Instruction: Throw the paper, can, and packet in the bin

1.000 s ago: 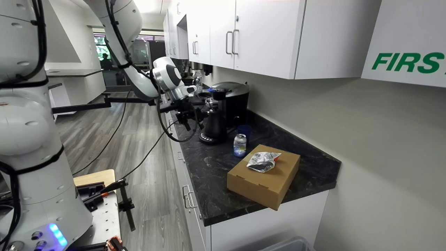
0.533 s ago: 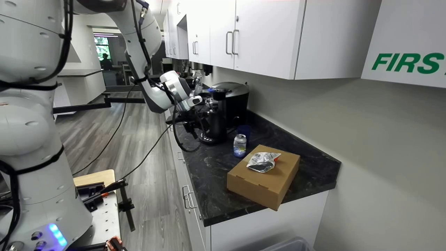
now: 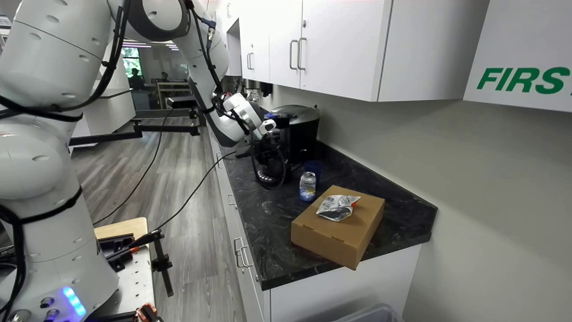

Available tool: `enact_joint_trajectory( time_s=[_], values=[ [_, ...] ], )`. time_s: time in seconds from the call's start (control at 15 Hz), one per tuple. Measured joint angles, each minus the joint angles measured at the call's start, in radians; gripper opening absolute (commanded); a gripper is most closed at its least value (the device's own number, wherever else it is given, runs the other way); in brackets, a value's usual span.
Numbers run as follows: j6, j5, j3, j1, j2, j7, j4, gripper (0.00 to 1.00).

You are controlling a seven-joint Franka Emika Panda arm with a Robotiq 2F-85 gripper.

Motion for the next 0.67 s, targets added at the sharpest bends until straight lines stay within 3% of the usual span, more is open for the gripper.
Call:
enact_joint_trajectory(
  time_s=[0.67],
  values=[
    [-0.001,-0.14,-0.066,0.0,0.048,0.002,0.089,1.0]
  ],
)
